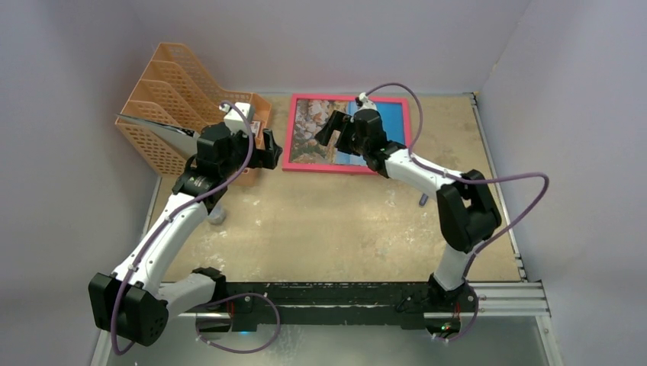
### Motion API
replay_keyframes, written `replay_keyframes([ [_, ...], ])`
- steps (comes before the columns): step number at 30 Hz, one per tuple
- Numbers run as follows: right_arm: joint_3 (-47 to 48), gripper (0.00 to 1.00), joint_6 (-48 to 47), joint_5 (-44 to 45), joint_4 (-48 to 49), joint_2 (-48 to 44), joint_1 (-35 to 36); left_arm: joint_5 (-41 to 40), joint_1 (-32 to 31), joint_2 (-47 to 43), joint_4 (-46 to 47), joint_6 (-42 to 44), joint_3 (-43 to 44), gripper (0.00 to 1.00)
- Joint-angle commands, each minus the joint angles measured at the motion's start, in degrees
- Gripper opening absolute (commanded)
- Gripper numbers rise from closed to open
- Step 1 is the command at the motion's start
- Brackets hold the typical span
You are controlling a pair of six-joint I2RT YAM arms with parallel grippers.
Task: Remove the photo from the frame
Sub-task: Adjust the photo frame at the center of the board.
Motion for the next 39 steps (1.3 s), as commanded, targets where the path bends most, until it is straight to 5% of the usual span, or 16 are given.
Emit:
replay_keyframes([
  [1, 6.8, 0.99, 5.5, -0.4, 0.5, 5.7, 1.6, -1.8, 0.1, -0.7, -0.2, 0.9, -0.4, 0.99],
  [7, 16.1, 0.99, 8.0, -0.7, 1.2, 14.4, 4.2, -5.2, 0.1, -1.4, -0.7, 0.4, -0.5, 0.99],
  [12, 29.4, 0.99, 5.6, 2.2, -8.3, 23.6, 6.0, -7.1, 0.2, -2.7, -0.6, 0.2, -1.0, 0.99],
  [28, 32.4, 0.99, 4.5, -3.6, -5.7, 32.1, 7.5, -8.2, 0.3, -3.2, -0.5, 0.0, -1.2, 0.99],
  [39, 27.0, 0.99, 2.8, -7.7, -2.7, 29.9, 8.4, -8.4, 0.4, -2.9, -0.6, 0.0, -1.2, 0.99],
])
